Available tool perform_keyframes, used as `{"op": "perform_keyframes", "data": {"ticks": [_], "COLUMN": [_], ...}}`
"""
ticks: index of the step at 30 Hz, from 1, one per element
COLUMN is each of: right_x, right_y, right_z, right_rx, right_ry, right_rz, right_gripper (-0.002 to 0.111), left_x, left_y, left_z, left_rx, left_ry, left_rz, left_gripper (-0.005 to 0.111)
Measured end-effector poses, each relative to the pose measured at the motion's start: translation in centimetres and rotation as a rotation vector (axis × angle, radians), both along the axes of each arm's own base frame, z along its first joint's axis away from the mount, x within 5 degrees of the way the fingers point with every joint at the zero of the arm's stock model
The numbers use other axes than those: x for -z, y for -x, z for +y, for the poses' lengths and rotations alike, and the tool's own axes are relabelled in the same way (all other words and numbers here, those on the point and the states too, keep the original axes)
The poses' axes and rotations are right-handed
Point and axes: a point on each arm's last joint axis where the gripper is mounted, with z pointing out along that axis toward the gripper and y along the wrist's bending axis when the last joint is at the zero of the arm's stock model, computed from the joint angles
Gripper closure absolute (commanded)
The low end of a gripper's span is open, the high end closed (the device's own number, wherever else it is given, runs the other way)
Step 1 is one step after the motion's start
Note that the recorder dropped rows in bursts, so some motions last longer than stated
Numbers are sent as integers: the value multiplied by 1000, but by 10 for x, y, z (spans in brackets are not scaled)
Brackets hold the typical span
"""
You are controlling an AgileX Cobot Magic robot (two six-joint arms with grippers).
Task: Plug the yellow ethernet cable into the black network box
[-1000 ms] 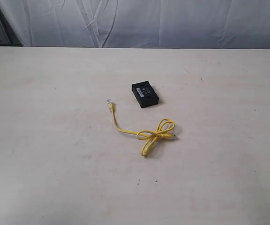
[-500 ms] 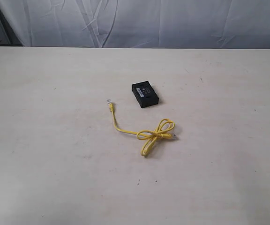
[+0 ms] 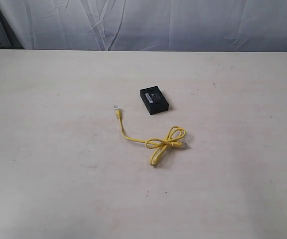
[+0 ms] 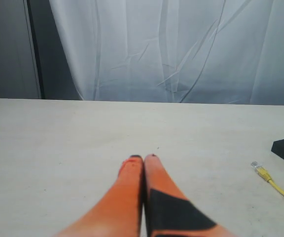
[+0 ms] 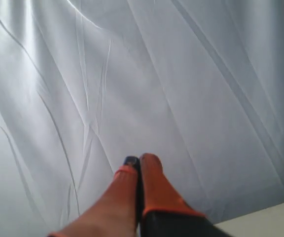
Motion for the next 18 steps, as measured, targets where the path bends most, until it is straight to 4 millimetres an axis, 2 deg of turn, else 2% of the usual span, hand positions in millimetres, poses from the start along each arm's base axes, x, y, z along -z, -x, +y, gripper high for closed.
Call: {"op": "perform_keyframes", "data": {"ticks": [9, 18], "right_x": [-42, -52], "right_y": [-56, -112], "right_z": [2, 4], "right_rx": [0, -86], "right_ry": [193, 440], "right_rz": [309, 683], "right_gripper": [109, 109], "left_x": [0, 0], "left_y": [0, 0], "left_z": [0, 0], "left_rx": [0, 2], "left_ry": [5, 26], "left_rz": [-4, -3], "left_gripper": [107, 107]}}
